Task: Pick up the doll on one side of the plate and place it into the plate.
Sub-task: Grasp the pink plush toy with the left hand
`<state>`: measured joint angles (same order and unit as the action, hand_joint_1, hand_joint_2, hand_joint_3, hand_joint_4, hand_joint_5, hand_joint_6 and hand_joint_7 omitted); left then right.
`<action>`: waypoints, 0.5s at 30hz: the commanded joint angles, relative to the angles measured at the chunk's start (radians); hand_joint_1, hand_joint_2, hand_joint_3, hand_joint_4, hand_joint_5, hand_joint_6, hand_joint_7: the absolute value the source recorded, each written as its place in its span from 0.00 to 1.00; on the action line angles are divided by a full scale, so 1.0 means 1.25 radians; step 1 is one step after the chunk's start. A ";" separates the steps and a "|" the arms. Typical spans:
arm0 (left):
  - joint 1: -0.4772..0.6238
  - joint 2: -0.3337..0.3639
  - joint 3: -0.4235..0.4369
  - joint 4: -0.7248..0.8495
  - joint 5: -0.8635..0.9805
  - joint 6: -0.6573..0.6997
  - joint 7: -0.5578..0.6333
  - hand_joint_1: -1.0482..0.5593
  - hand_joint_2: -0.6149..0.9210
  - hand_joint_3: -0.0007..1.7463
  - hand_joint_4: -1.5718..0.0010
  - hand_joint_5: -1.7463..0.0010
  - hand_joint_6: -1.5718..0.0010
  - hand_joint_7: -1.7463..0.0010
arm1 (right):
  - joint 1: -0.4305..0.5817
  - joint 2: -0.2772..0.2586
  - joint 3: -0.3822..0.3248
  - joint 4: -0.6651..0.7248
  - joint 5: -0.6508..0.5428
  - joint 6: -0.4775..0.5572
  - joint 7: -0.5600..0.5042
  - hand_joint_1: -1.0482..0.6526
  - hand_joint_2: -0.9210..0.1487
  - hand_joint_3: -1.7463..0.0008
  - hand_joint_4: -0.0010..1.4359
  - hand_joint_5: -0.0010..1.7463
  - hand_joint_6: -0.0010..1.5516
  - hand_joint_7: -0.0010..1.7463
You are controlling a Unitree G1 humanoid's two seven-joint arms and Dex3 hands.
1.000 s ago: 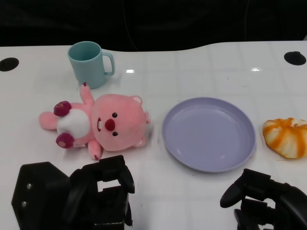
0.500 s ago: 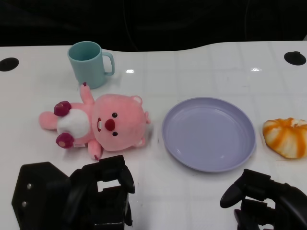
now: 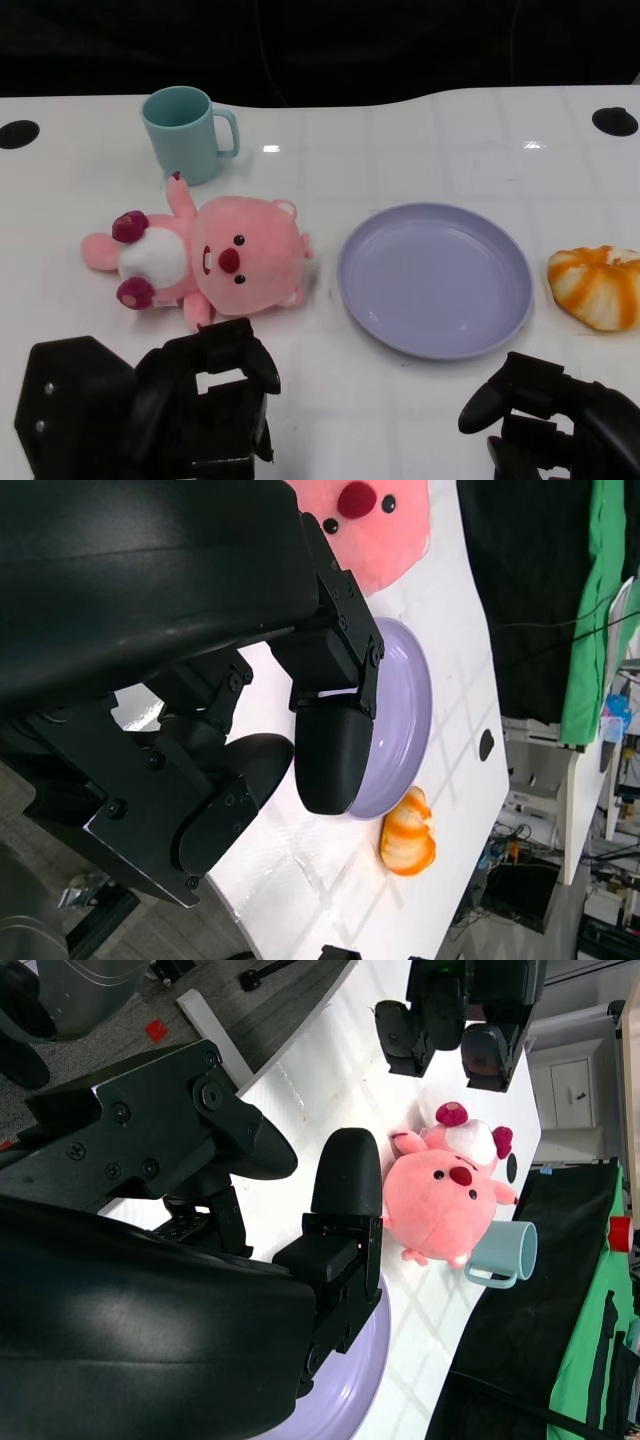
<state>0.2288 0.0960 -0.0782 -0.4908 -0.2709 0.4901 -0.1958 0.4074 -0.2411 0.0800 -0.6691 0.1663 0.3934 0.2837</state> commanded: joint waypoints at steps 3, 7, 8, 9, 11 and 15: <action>0.011 -0.020 0.013 0.000 -0.008 -0.051 0.006 0.61 0.69 0.74 0.47 0.16 0.46 0.41 | 0.001 -0.004 0.000 -0.013 0.005 0.007 -0.003 0.56 0.25 0.39 0.46 1.00 0.31 0.81; 0.009 -0.015 0.019 0.017 -0.001 -0.112 -0.015 0.55 0.75 0.63 0.53 0.24 0.51 0.55 | 0.002 -0.005 0.005 -0.016 0.000 0.005 -0.003 0.57 0.25 0.39 0.46 1.00 0.31 0.81; 0.008 -0.007 0.019 0.023 0.007 -0.131 -0.021 0.53 0.77 0.58 0.54 0.27 0.52 0.60 | 0.002 -0.006 0.008 -0.015 -0.004 0.002 -0.003 0.57 0.25 0.39 0.46 1.00 0.31 0.81; 0.006 0.002 0.019 0.026 0.016 -0.145 -0.025 0.51 0.79 0.54 0.54 0.29 0.51 0.63 | 0.002 -0.007 0.011 -0.016 -0.007 0.002 -0.004 0.57 0.25 0.39 0.46 1.00 0.31 0.81; 0.002 0.017 0.022 0.029 0.028 -0.166 -0.033 0.48 0.85 0.42 0.57 0.36 0.50 0.75 | 0.002 -0.006 0.015 -0.018 -0.010 0.003 -0.006 0.57 0.25 0.39 0.46 1.00 0.31 0.81; -0.007 0.037 0.033 0.027 0.052 -0.201 -0.033 0.44 0.93 0.25 0.64 0.46 0.52 0.88 | 0.001 -0.006 0.020 -0.024 -0.012 0.010 -0.009 0.56 0.26 0.38 0.47 1.00 0.31 0.81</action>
<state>0.2299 0.1225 -0.0507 -0.4587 -0.2140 0.2633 -0.2321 0.4073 -0.2412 0.1092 -0.6860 0.1528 0.3972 0.2783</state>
